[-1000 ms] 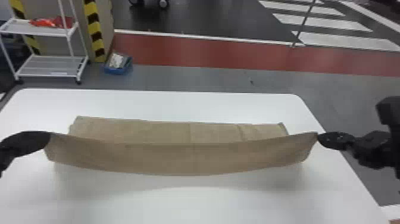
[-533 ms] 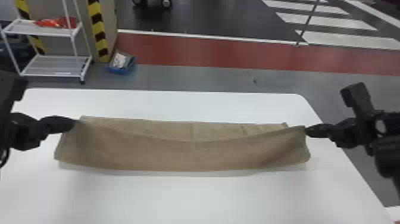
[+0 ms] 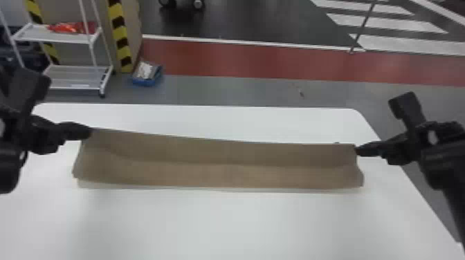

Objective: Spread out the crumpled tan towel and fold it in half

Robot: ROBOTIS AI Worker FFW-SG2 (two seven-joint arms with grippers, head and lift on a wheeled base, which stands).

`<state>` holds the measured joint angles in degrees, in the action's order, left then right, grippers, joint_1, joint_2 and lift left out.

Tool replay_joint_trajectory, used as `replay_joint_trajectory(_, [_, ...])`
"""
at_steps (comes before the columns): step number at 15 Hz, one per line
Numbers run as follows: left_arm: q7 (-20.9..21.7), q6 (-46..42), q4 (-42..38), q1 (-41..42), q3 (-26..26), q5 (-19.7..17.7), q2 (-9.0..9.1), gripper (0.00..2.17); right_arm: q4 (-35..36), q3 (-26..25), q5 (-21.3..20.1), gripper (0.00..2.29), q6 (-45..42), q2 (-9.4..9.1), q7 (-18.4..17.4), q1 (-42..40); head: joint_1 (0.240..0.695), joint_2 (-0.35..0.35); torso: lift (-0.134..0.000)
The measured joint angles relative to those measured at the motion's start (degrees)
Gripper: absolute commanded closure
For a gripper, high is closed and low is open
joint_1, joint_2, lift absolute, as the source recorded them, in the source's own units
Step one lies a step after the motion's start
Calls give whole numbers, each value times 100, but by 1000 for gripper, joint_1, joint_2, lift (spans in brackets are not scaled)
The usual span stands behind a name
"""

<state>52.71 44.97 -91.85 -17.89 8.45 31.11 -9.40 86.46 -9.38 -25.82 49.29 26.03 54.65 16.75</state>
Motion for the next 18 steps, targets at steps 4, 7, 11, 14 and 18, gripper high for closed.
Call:
replay_joint_trajectory(4, [-25,-283,814,-485,-283,32,-109,1730,-431,162,-123,1214,-104,-176,20,373,695,-129,-120])
replay_joint_trajectory(7, [-45,-456,1156,-679,-431,143,-173,1733,-605,255,-190,1214,-156,-248,38,562,695,-118,-120])
replay_joint_trajectory(11, [-65,-535,1272,-794,-433,176,-210,1730,-771,288,-272,1214,-184,-264,38,747,695,-113,-120])
replay_joint_trajectory(14, [-151,-578,1434,-908,-432,188,-224,1733,-874,288,-305,1214,-204,-272,27,832,695,-109,-120])
replay_joint_trajectory(18, [-165,-620,1503,-946,-412,179,-228,1730,-885,135,-245,1214,-191,-312,85,844,695,-108,-120])
